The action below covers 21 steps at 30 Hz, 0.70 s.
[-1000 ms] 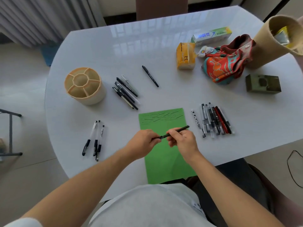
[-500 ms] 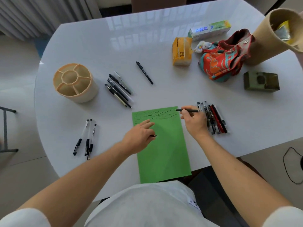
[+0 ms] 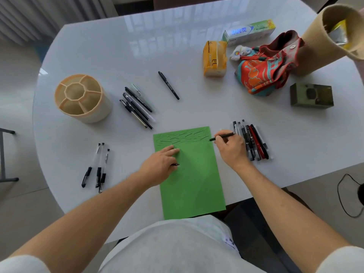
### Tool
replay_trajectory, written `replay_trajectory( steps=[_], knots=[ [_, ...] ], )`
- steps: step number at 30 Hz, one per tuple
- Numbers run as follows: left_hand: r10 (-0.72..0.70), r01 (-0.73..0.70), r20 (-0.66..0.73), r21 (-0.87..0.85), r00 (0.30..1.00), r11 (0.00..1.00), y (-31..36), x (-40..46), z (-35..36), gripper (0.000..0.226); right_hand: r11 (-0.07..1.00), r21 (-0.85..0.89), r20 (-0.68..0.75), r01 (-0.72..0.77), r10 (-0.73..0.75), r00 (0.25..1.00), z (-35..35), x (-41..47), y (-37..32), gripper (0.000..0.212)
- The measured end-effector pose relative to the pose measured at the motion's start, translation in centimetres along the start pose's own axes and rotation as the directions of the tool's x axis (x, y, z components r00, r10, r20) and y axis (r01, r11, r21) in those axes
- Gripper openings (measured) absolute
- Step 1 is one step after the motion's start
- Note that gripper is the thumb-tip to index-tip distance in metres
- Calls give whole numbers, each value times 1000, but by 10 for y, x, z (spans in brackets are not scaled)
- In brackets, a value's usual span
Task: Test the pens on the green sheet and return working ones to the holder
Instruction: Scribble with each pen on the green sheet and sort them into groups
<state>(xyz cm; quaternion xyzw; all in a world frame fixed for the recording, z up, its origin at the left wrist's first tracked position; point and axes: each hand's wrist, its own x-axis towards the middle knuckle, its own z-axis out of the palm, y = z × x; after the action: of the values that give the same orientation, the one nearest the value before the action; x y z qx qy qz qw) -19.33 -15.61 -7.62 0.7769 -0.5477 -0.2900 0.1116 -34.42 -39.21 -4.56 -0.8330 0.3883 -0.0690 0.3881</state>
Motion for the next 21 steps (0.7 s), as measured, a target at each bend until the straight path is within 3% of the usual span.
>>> replay_trajectory(
  steps=[4, 8, 12, 21],
  knots=[
    [-13, 13, 7, -45, 1000, 999, 2, 0, -5, 28, 944, 319, -97, -86, 122, 988, -5, -12, -8, 20],
    [-54, 39, -107, -135, 993, 990, 9, -2, -11, 28, 778, 604, 69, -177, 170, 983, -3, -33, -20, 9],
    [-81, 55, -132, -188, 988, 981, 16, -6, -17, 28, 719, 653, 196, -239, 144, 970, 10, -56, -30, 8],
    [-94, 74, -70, -243, 993, 967, 29, -16, -28, 22, 725, 629, 248, -279, 152, 957, 31, -71, -36, 6]
  ],
)
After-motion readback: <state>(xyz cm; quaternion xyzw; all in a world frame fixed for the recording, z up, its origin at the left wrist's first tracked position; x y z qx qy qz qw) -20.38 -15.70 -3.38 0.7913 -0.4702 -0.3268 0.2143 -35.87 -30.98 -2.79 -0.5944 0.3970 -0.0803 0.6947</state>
